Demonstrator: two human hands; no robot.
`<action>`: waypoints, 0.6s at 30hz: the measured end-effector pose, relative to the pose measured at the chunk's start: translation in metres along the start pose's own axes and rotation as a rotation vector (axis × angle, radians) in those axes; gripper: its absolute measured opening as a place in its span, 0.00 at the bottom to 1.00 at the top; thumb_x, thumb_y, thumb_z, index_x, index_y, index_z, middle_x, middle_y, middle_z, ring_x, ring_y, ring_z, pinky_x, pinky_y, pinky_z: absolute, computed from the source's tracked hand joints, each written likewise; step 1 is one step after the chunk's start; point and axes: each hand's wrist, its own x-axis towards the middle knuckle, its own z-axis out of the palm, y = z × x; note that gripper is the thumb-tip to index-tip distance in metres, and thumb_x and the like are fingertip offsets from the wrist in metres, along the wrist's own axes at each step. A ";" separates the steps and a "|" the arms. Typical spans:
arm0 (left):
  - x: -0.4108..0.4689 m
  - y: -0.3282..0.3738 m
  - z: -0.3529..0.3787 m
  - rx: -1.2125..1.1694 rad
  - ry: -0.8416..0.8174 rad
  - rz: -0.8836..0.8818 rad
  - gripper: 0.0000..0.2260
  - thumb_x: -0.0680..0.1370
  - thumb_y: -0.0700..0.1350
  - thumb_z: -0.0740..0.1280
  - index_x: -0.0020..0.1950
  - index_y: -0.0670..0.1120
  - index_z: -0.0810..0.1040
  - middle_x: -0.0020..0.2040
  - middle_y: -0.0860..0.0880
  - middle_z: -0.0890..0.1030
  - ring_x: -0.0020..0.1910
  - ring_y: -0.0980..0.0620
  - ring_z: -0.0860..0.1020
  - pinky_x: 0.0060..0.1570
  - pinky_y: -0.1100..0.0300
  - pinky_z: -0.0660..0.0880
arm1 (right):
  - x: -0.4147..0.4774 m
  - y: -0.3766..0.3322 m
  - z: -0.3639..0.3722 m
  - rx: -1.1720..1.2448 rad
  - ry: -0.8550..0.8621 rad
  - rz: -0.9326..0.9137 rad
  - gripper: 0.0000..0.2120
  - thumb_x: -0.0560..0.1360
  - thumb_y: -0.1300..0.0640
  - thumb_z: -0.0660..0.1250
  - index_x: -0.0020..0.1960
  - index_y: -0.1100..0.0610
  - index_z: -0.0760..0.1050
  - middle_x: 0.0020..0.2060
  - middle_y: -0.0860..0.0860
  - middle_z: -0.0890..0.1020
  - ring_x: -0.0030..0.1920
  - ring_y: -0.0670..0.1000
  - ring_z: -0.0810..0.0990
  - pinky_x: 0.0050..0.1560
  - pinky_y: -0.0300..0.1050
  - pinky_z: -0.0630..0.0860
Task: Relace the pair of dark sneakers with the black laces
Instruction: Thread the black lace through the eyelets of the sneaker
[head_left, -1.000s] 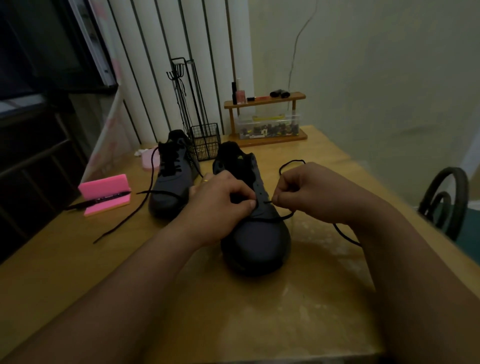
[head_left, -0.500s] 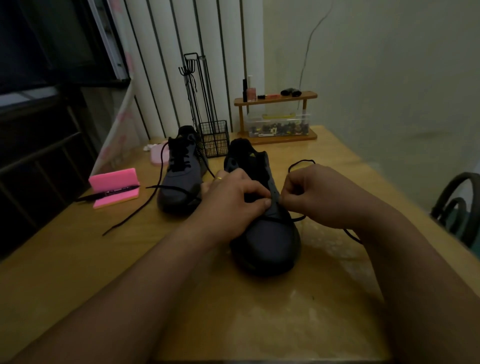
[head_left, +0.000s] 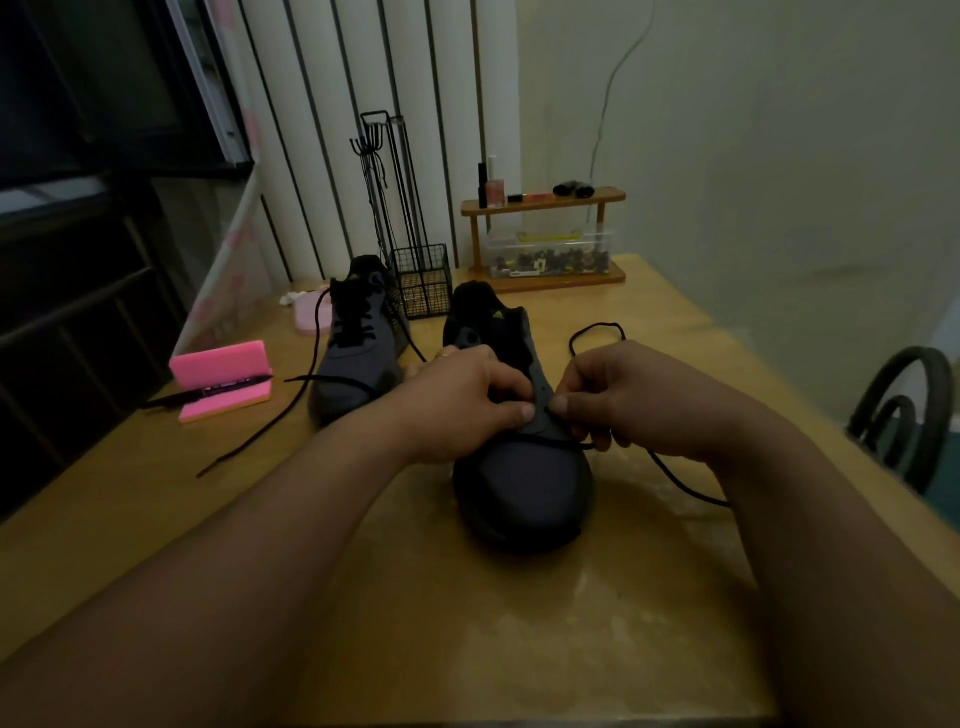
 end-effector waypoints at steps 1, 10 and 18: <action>0.001 0.000 0.000 -0.014 -0.018 0.003 0.03 0.83 0.59 0.66 0.50 0.68 0.76 0.56 0.54 0.73 0.63 0.47 0.71 0.68 0.40 0.66 | 0.000 0.000 0.001 0.002 0.006 0.005 0.07 0.82 0.53 0.69 0.47 0.54 0.81 0.37 0.51 0.85 0.34 0.46 0.81 0.38 0.47 0.78; 0.002 0.001 -0.007 -0.118 -0.075 0.109 0.05 0.85 0.49 0.65 0.50 0.54 0.77 0.50 0.54 0.75 0.47 0.56 0.74 0.43 0.60 0.70 | 0.003 -0.009 0.018 0.031 -0.040 0.088 0.25 0.73 0.32 0.72 0.53 0.53 0.72 0.44 0.52 0.79 0.41 0.50 0.76 0.42 0.51 0.73; 0.012 -0.030 -0.042 -0.834 0.400 -0.214 0.08 0.88 0.45 0.59 0.58 0.46 0.77 0.55 0.46 0.82 0.48 0.51 0.87 0.46 0.56 0.82 | 0.004 -0.011 0.020 0.083 -0.062 0.113 0.21 0.74 0.41 0.76 0.54 0.54 0.72 0.46 0.50 0.80 0.46 0.50 0.78 0.46 0.48 0.74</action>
